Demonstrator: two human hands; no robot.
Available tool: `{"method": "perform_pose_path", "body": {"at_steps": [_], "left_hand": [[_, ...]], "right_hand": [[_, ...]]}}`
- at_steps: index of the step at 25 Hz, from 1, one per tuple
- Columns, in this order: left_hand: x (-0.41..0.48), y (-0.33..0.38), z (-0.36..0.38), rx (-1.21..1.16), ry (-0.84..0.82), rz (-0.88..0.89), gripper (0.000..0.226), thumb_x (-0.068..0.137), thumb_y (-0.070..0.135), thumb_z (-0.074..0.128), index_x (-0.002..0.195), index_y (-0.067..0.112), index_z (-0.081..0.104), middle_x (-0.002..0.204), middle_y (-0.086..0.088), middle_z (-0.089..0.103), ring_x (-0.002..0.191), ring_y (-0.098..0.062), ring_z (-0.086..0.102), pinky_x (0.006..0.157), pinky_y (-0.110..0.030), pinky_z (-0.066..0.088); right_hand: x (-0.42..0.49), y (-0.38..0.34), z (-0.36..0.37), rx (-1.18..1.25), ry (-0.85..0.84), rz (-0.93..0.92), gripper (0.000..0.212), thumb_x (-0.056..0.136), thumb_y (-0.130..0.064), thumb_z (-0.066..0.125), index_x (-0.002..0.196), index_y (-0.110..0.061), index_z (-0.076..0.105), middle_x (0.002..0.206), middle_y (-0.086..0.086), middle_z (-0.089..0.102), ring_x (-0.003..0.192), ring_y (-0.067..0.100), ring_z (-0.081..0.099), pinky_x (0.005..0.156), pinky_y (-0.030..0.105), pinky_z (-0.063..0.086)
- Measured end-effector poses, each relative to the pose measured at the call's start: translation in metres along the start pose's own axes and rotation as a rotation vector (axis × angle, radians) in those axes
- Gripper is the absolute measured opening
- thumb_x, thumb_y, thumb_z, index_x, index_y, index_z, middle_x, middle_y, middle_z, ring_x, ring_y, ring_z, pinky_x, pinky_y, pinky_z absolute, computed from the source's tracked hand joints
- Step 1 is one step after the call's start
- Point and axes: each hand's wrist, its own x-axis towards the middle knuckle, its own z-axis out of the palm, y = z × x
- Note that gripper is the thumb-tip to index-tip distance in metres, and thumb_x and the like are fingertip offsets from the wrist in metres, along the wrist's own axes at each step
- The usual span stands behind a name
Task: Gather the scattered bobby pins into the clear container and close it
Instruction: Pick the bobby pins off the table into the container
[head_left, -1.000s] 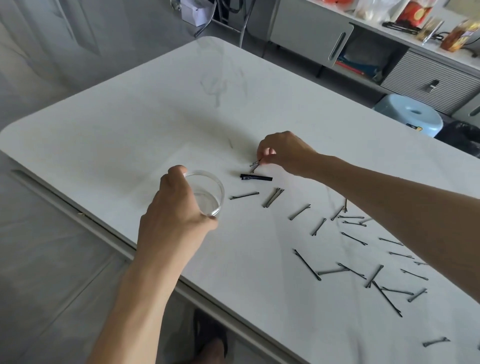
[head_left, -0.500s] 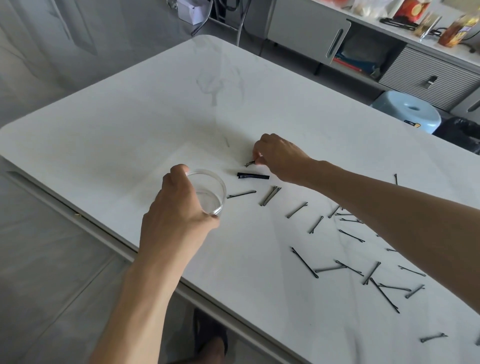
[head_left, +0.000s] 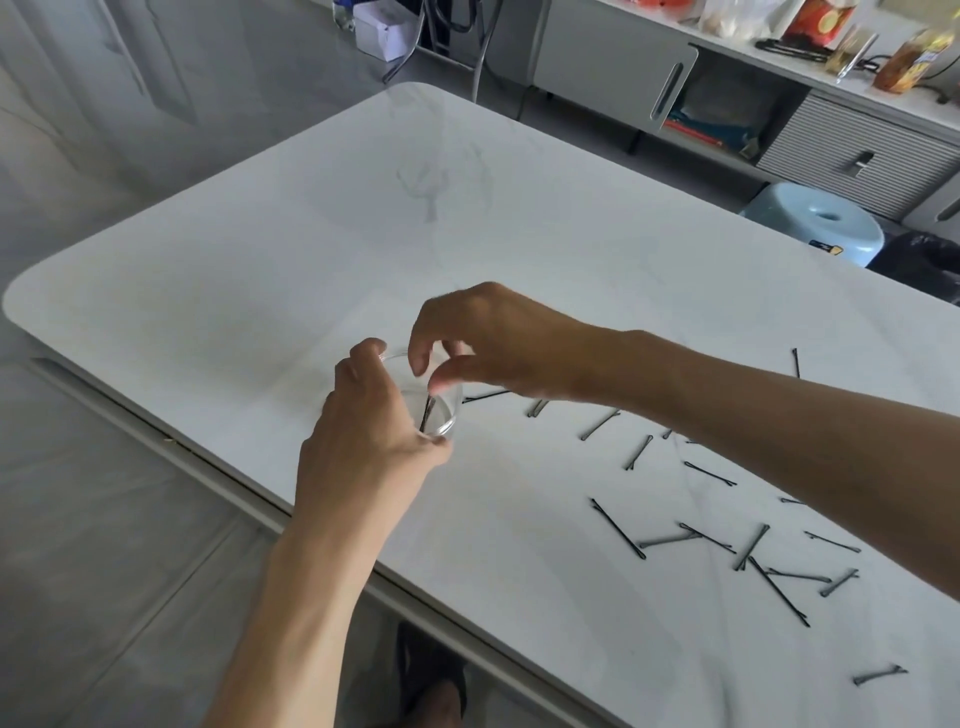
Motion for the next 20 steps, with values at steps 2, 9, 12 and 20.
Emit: {"method": "perform_pose_path", "body": {"at_steps": [2, 9, 12, 20], "left_hand": [[0.0, -0.001, 0.0, 0.008, 0.007, 0.01, 0.082, 0.068, 0.032, 0.076, 0.131, 0.023, 0.025, 0.132, 0.001, 0.039, 0.112, -0.027, 0.048, 0.074, -0.033, 0.035], [0.002, 0.003, 0.004, -0.001, -0.001, 0.0, 0.09, 0.064, 0.035, 0.08, 0.133, 0.022, 0.023, 0.131, 0.001, 0.039, 0.111, -0.026, 0.049, 0.073, -0.034, 0.036], [0.002, 0.004, 0.005, 0.004, 0.011, 0.007, 0.091, 0.062, 0.039, 0.081, 0.131, 0.022, 0.025, 0.13, -0.001, 0.04, 0.108, -0.027, 0.05, 0.071, -0.034, 0.036], [0.002, 0.013, 0.009, 0.005, 0.052, 0.039, 0.083, 0.065, 0.038, 0.079, 0.13, 0.021, 0.029, 0.126, -0.001, 0.045, 0.104, -0.027, 0.052, 0.07, -0.032, 0.035]], "right_hand": [[-0.007, 0.018, -0.003, 0.117, 0.186, 0.111, 0.008, 0.079, -0.015, 0.074, 0.086, -0.017, 0.07, 0.086, -0.003, 0.065, 0.067, 0.003, 0.052, 0.063, 0.018, 0.041], [-0.03, 0.054, 0.046, 0.005, 0.057, 0.371, 0.006, 0.081, -0.025, 0.072, 0.081, -0.027, 0.066, 0.083, -0.012, 0.057, 0.061, 0.01, 0.056, 0.059, 0.024, 0.038], [-0.029, 0.059, 0.047, -0.156, 0.064, 0.285, 0.006, 0.088, -0.023, 0.064, 0.084, -0.025, 0.06, 0.082, -0.011, 0.056, 0.061, 0.011, 0.053, 0.06, 0.026, 0.038], [-0.075, 0.088, 0.023, -0.08, 0.031, 0.281, 0.006, 0.087, -0.022, 0.068, 0.09, -0.025, 0.063, 0.091, -0.013, 0.055, 0.074, 0.017, 0.056, 0.066, 0.031, 0.046]]}}
